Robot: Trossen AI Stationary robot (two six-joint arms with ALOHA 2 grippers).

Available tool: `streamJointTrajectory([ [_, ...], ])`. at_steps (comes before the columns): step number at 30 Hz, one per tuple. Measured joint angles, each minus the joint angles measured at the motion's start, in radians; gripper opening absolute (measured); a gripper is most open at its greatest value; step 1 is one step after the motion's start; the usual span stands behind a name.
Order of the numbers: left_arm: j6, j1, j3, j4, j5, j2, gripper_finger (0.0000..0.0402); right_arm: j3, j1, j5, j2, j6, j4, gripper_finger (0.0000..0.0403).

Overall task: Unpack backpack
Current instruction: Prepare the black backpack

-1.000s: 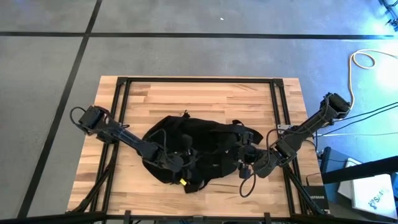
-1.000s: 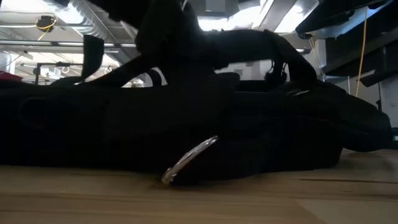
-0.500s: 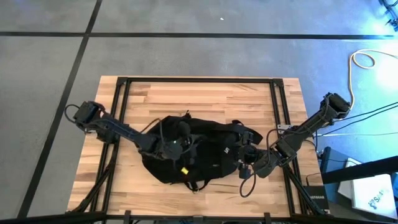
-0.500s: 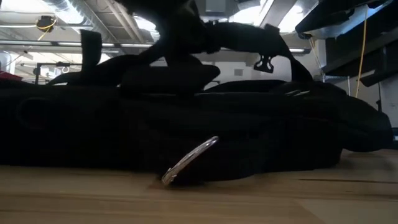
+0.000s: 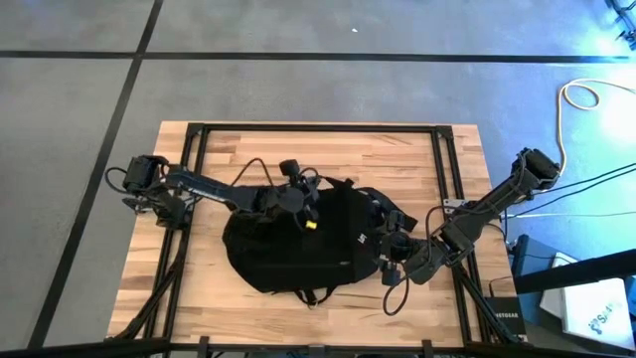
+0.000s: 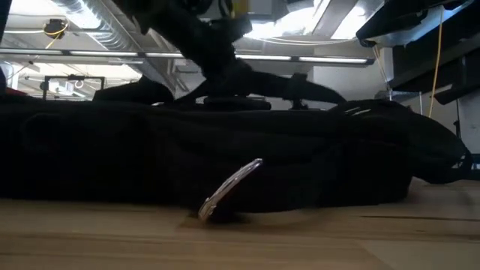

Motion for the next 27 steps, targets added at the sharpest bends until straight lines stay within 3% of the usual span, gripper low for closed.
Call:
streamJointTrajectory([
  [4,-0.097,0.060,0.000,-0.085,0.130,0.008,0.0028,0.000,0.000,0.000,0.000,0.000,0.000,0.0280],
  [10,-0.170,0.132,0.000,-0.145,0.201,0.051,0.0028,0.000,0.000,0.009,0.000,0.000,0.003,0.0280],
  [15,-0.253,0.192,0.000,-0.154,0.383,0.095,0.0028,0.000,0.000,0.010,0.000,0.000,0.003,0.0280],
  [27,-0.302,0.257,0.002,-0.146,0.511,0.191,0.0028,0.000,0.000,0.010,0.000,0.000,0.003,0.0280],
])
